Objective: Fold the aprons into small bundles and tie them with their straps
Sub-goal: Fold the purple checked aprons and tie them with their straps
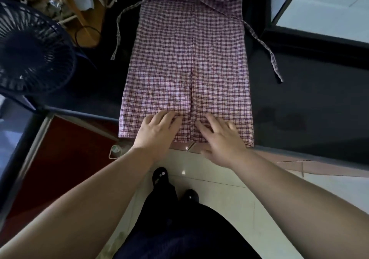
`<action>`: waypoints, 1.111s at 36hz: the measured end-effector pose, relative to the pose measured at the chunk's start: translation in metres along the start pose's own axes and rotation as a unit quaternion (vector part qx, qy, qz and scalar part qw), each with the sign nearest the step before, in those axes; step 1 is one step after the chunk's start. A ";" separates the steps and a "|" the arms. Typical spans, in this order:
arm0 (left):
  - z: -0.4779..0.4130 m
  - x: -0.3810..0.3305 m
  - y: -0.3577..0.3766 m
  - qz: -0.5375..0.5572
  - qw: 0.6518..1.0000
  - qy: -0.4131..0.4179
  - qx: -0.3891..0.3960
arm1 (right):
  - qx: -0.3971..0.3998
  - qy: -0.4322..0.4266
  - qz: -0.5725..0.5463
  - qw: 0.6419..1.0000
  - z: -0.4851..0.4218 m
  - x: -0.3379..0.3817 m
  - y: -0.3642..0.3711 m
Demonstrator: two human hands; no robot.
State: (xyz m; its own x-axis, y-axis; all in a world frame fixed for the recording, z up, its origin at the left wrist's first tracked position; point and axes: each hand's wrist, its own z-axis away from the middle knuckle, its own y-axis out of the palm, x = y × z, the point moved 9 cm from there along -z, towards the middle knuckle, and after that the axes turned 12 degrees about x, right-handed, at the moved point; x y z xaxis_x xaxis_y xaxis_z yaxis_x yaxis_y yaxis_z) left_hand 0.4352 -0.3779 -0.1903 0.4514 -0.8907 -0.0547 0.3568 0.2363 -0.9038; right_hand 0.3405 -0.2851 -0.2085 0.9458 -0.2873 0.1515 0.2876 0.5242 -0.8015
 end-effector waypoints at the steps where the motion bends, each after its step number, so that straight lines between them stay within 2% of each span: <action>1: 0.003 -0.002 -0.003 0.007 0.999 0.017 -0.040 | -0.022 -0.003 -0.015 1.000 0.002 0.003 0.000; 3: 0.009 -0.003 -0.006 0.031 0.994 0.045 -0.091 | -0.068 -0.017 -0.057 0.996 0.004 0.005 -0.005; 4: 0.009 -0.003 -0.007 0.062 0.993 0.055 -0.090 | -0.085 -0.019 -0.073 0.994 0.004 0.004 -0.008; 7: 0.001 0.014 -0.009 0.181 0.983 -0.006 -0.008 | -0.047 0.002 -0.116 0.992 0.001 -0.004 -0.021; 9: -0.009 0.031 -0.011 0.218 0.973 -0.050 0.065 | -0.020 0.009 -0.172 0.985 -0.004 -0.011 -0.034; 13: -0.028 0.040 -0.024 0.263 0.955 -0.041 0.130 | 0.016 0.022 -0.173 0.985 -0.018 -0.019 -0.053; 21: -0.060 0.056 -0.035 0.114 0.984 -0.067 0.122 | 0.064 0.096 -0.107 0.988 -0.043 -0.033 -0.071; 26: -0.075 0.057 -0.038 0.053 0.985 -0.072 0.149 | 0.087 0.117 -0.109 0.983 -0.055 -0.039 -0.074; 29: -0.078 0.059 -0.042 -0.025 0.981 -0.096 0.168 | 0.094 0.122 -0.115 0.981 -0.058 -0.042 -0.075; 32: -0.075 0.043 -0.066 -0.102 0.990 -0.074 0.070 | 0.093 0.131 -0.116 0.980 -0.060 -0.044 -0.077; 34: -0.067 0.013 -0.069 -0.137 0.990 0.015 0.019 | 0.093 0.141 -0.117 0.979 -0.061 -0.045 -0.076; 36: -0.062 -0.007 -0.056 -0.121 0.989 0.074 0.036 | 0.080 0.152 -0.134 0.976 -0.061 -0.048 -0.076; 40: -0.057 0.003 -0.035 0.059 0.995 0.004 0.079 | 0.059 0.180 -0.167 0.968 -0.053 -0.066 -0.078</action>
State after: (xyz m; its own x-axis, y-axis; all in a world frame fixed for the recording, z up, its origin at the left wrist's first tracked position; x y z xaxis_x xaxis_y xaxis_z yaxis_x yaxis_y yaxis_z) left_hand 0.3774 -0.4109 -0.1827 0.4918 -0.8559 -0.1597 0.4258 0.3964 -0.8134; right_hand 0.2478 -0.3493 -0.1865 0.6897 -0.7058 0.1621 0.6033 0.4362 -0.6677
